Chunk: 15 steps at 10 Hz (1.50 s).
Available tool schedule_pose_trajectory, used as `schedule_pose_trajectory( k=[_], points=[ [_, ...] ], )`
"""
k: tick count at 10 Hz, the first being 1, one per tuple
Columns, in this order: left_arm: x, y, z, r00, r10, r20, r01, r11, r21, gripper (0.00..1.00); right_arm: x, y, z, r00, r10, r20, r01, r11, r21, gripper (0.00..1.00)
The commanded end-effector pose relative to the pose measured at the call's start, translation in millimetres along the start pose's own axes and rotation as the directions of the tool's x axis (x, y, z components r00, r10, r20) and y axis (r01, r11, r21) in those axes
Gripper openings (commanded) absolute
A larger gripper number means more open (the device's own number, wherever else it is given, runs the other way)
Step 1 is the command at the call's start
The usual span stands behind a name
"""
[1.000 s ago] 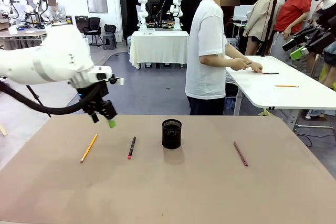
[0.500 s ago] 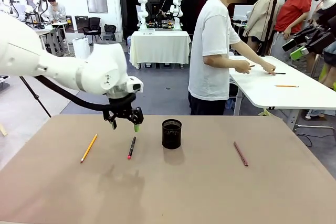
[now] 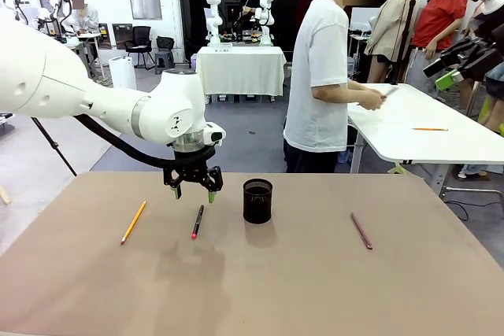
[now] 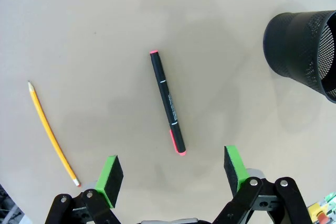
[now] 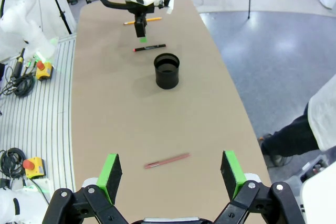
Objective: Place the pens into the pen holder.
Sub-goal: Pick up a writing instrument from the table and place it into the Pen holder.
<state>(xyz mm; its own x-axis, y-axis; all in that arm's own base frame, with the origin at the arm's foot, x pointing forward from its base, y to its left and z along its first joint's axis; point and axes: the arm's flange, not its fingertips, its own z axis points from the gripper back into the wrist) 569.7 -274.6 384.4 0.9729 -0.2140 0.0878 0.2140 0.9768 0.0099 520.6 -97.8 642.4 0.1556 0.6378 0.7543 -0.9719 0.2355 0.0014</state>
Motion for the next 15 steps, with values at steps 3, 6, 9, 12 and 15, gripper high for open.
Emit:
schedule_pose_trajectory(
  k=[3, 6, 9, 12, 15],
  points=[
    [8, 2, -10, 0.995, 0.083, -0.051, -0.084, 0.996, -0.001, 1.0, 1, 2, 0, 1.0, 0.004, 0.005, -0.004, 1.0, 0.002, 1.0],
    [32, -1, -41, 0.985, 0.142, -0.094, -0.144, 0.99, -0.007, 1.0, 1, 2, 0, 1.0, 0.004, 0.005, -0.004, 1.0, 0.002, 1.0],
    [42, 2, -57, 0.975, 0.202, -0.092, -0.203, 0.979, -0.012, 1.0, 1, 2, 0, 1.0, 0.004, 0.005, -0.004, 1.0, 0.002, 1.0],
    [50, 7, -73, 0.966, 0.236, -0.105, -0.239, 0.971, -0.01, 0.96, 1, 2, 0, 1.0, 0.004, 0.005, -0.004, 1.0, 0.002, 1.0],
    [56, 10, -79, 0.959, 0.256, -0.123, -0.26, 0.966, -0.012, 0.38, 1, 2, 0, 1.0, 0.004, 0.005, -0.004, 1.0, 0.002, 1.0]
  ],
)
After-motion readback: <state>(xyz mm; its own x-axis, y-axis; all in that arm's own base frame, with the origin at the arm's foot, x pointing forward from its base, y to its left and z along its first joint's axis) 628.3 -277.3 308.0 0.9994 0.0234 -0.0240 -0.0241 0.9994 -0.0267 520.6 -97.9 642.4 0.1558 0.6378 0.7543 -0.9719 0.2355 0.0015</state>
